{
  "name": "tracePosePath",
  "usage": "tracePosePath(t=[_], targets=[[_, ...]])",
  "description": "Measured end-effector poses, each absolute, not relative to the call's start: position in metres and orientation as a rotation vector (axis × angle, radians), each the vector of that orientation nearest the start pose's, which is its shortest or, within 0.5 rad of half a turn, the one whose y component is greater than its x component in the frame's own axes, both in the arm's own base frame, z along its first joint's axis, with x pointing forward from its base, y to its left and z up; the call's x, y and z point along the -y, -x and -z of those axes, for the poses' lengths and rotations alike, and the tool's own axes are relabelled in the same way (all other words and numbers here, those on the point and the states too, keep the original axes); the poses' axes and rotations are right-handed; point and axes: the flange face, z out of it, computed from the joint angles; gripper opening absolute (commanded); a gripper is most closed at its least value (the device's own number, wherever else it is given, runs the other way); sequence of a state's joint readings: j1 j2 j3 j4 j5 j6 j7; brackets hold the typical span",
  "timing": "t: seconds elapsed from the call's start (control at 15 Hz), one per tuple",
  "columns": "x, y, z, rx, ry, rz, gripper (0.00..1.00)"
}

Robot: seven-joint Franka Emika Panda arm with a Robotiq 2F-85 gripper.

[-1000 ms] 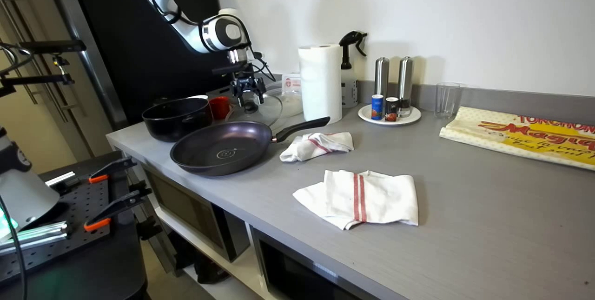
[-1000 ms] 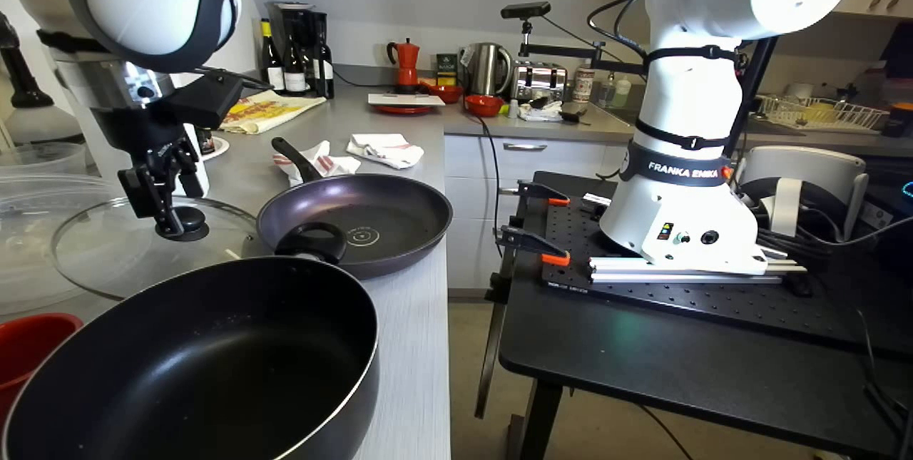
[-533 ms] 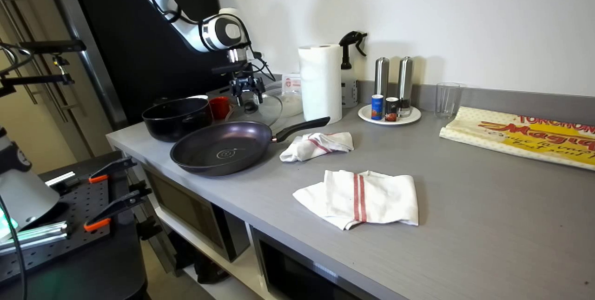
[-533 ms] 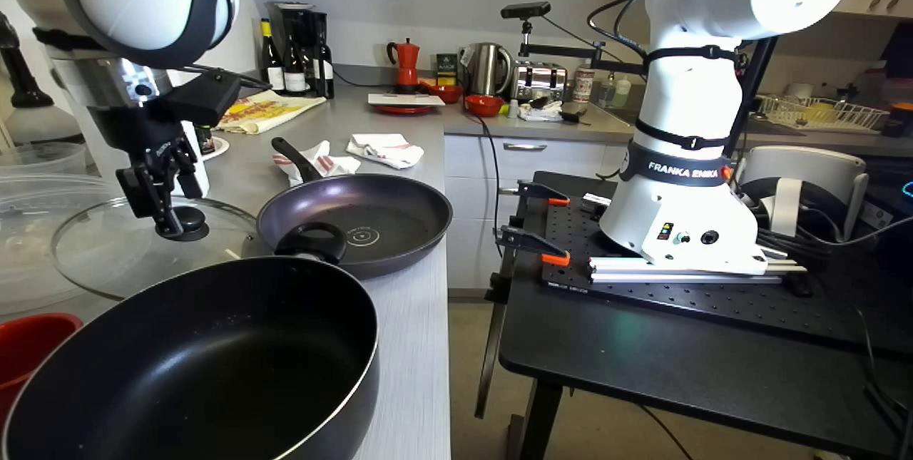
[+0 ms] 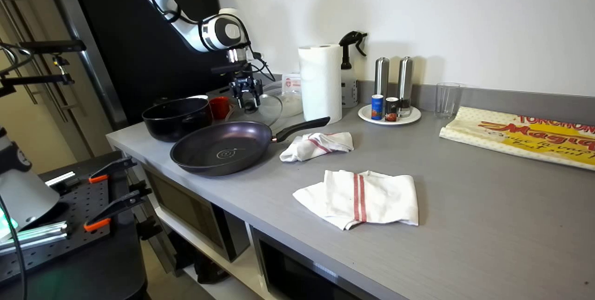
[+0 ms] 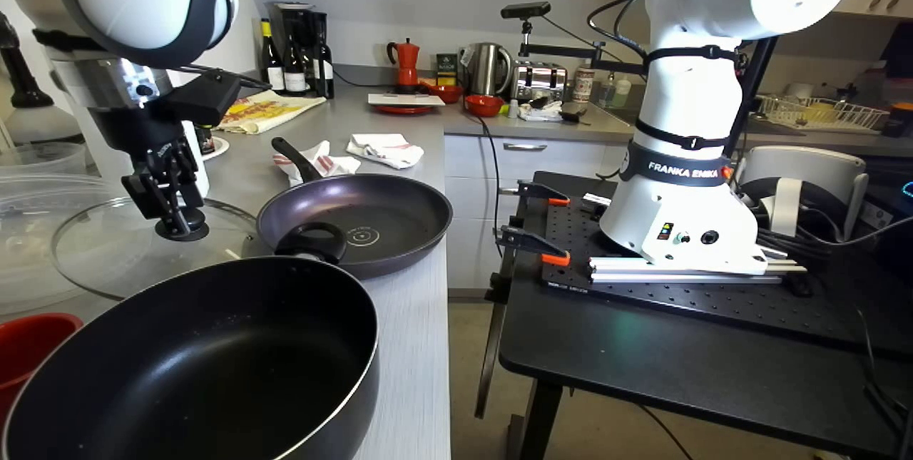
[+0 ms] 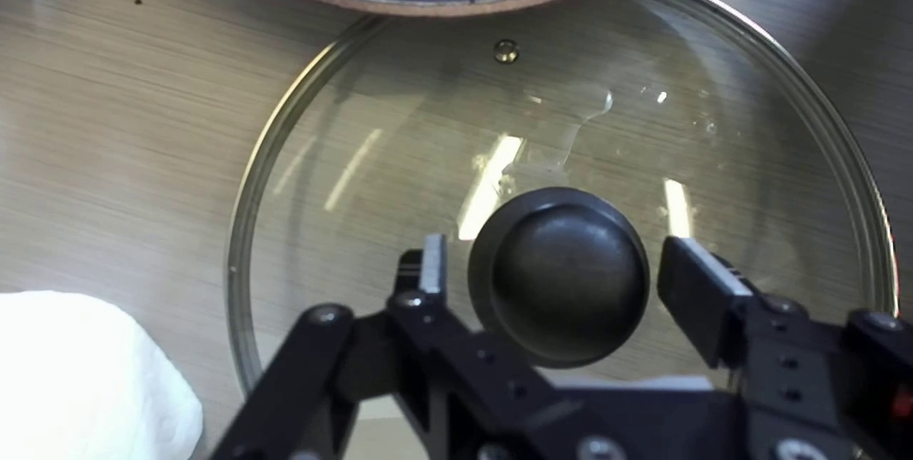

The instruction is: Put the lid on the black pot

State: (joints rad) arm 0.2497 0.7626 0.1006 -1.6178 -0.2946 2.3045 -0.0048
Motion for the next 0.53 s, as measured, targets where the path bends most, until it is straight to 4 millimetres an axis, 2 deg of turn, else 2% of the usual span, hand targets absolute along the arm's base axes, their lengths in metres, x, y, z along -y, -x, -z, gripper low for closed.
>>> tracePosePath(t=[0.13,0.2,0.53], targets=[[-0.2214,-0.6462,-0.1722,0.87,3.174,-0.072,0.29],[-0.2221,-0.6461,-0.1724,0.869,3.172,-0.072,0.25],[-0.2218,-0.6463,-0.1727,0.866,3.171,-0.074,0.25]])
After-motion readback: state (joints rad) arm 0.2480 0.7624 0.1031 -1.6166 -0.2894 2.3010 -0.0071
